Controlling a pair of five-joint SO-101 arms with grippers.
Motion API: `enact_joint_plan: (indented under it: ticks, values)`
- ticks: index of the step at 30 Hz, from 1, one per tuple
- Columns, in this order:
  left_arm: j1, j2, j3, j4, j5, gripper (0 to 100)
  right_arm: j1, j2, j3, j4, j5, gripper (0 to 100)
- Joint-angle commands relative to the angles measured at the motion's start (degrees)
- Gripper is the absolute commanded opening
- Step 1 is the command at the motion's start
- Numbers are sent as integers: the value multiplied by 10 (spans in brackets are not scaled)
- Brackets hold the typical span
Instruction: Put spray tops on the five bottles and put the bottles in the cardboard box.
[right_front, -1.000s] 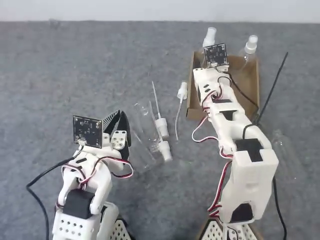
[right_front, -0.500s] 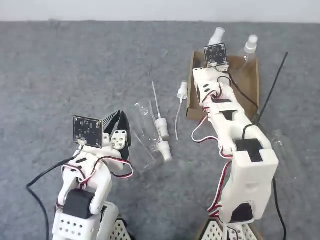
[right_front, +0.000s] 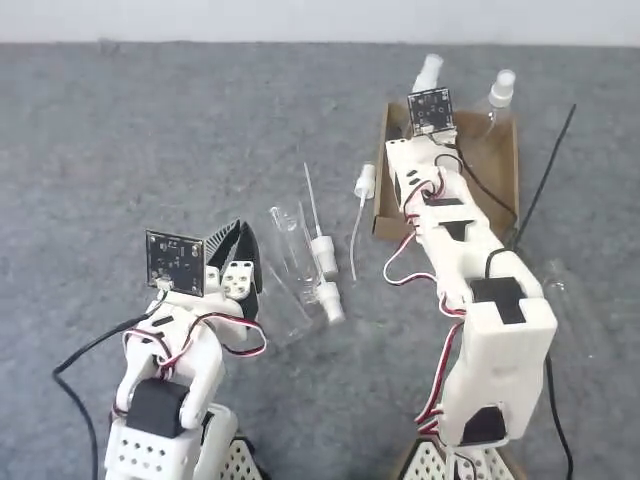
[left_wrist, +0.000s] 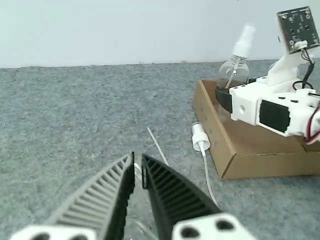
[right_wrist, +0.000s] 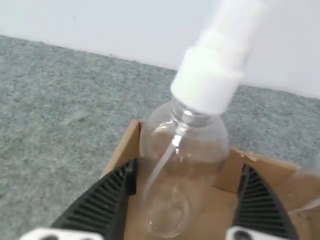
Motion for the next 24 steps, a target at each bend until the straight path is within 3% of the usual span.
enact_joint_plan:
  ticks: [1, 11, 18, 24]
  values:
    - [-1, -10, -6, -17, 0, 13, 3, -56, -21, 13, 0, 256]
    - [-1, -10, -6, -17, 0, 13, 5, -185, -109, 168, 0, 255]
    - [-4, -10, -6, -17, -2, 13, 5, -276, -236, 400, 0, 254]
    - [-6, -10, -7, -17, 0, 13, 8, -372, -261, 615, 0, 253]
